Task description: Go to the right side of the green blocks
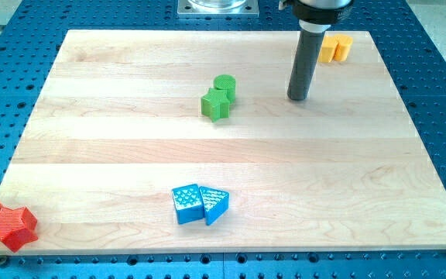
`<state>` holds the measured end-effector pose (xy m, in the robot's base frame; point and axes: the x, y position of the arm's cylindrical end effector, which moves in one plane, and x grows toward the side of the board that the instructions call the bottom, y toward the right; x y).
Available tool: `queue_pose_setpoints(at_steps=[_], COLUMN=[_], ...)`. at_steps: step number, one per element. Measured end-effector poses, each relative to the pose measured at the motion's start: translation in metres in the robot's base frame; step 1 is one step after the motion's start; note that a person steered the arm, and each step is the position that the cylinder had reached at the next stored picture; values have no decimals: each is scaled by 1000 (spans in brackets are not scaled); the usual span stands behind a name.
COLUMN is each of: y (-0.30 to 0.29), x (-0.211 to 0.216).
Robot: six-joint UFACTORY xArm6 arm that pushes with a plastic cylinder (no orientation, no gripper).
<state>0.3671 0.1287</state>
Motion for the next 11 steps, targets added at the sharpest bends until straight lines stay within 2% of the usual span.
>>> queue_pose_setpoints(at_steps=[8, 9, 11], y=[0, -38, -29], x=[-1, 5, 50])
